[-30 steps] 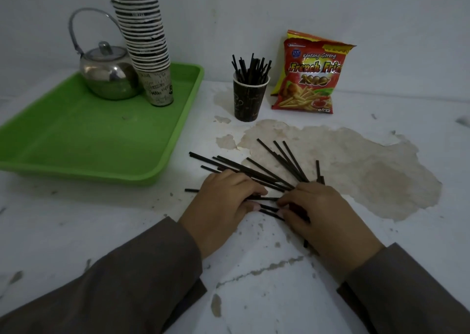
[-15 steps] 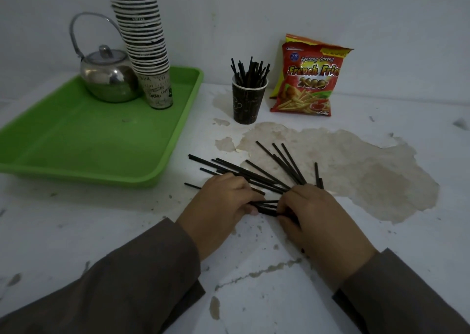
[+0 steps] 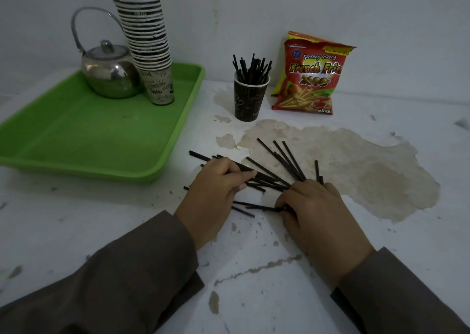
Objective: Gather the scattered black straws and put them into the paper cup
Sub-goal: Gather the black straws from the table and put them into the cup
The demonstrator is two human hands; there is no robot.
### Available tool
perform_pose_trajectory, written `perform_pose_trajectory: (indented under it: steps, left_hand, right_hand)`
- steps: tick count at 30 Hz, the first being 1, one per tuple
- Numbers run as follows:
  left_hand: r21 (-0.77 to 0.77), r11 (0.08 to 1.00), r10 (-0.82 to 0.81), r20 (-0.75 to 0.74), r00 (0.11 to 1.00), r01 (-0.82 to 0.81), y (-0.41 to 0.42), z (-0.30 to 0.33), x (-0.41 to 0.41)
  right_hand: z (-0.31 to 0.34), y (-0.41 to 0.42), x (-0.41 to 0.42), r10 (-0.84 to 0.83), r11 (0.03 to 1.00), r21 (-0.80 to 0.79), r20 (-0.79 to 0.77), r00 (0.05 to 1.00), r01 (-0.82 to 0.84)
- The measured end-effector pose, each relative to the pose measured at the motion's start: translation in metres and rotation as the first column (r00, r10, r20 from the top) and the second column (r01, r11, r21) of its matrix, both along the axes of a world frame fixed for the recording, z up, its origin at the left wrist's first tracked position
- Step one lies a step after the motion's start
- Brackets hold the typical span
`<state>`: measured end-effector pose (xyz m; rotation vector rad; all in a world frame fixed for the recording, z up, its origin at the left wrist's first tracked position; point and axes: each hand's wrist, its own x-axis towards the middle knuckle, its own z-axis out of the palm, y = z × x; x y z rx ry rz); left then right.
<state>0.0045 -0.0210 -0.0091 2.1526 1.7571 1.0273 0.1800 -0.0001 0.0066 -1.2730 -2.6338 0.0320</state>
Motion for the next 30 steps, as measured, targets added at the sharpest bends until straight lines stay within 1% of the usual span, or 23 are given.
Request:
perform_pose_trajectory:
  steps: [2, 7, 10, 13, 15, 17, 18, 20, 21, 22, 23, 25, 27, 30]
  left_hand:
    - [0.006, 1.0, 0.016, 0.005, 1.0, -0.017, 0.0, -0.001, 0.001]
    - [0.03, 1.0, 0.007, 0.026, 1.0, -0.008, 0.0, -0.002, 0.001]
    - [0.061, 0.997, -0.045, 0.132, 0.99, 0.038, 0.0, -0.001, 0.001]
    - [0.089, 0.995, 0.015, 0.266, 0.964, -0.04, 0.0, 0.002, 0.0]
    - [0.126, 0.99, 0.024, 0.336, 0.942, -0.07, 0.001, 0.006, -0.001]
    - [0.161, 0.983, 0.021, 0.373, 0.928, -0.087, 0.002, 0.014, -0.003]
    - [0.175, 0.979, 0.021, 0.402, 0.916, -0.099, 0.003, 0.018, -0.004]
    - [0.19, 0.973, 0.018, 0.499, 0.866, -0.13, 0.006, 0.028, -0.007]
    - [0.183, 0.974, 0.012, 0.555, 0.831, -0.136, 0.008, 0.034, -0.008]
    - [0.171, 0.977, 0.002, 0.603, 0.798, -0.131, 0.01, 0.041, -0.01]
    - [0.162, 0.98, -0.016, 0.639, 0.769, -0.114, 0.012, 0.048, -0.011]
    - [0.154, 0.986, -0.06, 0.692, 0.72, -0.067, 0.02, 0.063, -0.014]
    - [0.149, 0.988, -0.083, 0.737, 0.671, -0.042, 0.035, 0.081, -0.018]
    - [0.169, 0.985, -0.122, 0.796, 0.592, -0.025, 0.065, 0.111, -0.027]
  right_hand:
    - [-0.003, 0.002, 0.001, -0.002, 0.999, -0.044, -0.013, 1.0, 0.001]
    - [-0.002, 0.002, 0.001, -0.024, 1.0, -0.002, -0.04, 0.999, 0.024]
    - [0.0, 0.006, 0.004, 0.009, 0.998, 0.056, -0.138, 0.99, -0.001]
    - [0.006, 0.008, 0.005, 0.042, 0.996, 0.089, -0.286, 0.957, -0.017]
    - [0.012, 0.007, 0.006, 0.004, 1.0, 0.025, -0.401, 0.916, 0.006]
    - [0.018, 0.008, 0.008, -0.094, 0.99, -0.14, -0.506, 0.857, 0.025]
    - [0.021, 0.009, 0.009, -0.155, 0.971, -0.239, -0.568, 0.808, 0.018]
    - [0.029, 0.013, 0.006, -0.298, 0.9, -0.433, -0.696, 0.653, -0.05]
    - [0.034, 0.016, 0.004, -0.364, 0.859, -0.503, -0.73, 0.579, -0.094]
    - [0.039, 0.019, 0.0, -0.395, 0.835, -0.536, -0.743, 0.541, -0.127]
    - [0.044, 0.022, -0.005, -0.388, 0.829, -0.537, -0.75, 0.536, -0.152]
    - [0.058, 0.029, -0.018, -0.314, 0.838, -0.498, -0.774, 0.55, -0.221]
    - [0.075, 0.043, -0.031, -0.243, 0.842, -0.45, -0.808, 0.536, -0.297]
    - [0.104, 0.071, -0.047, -0.228, 0.853, -0.425, -0.826, 0.516, -0.303]
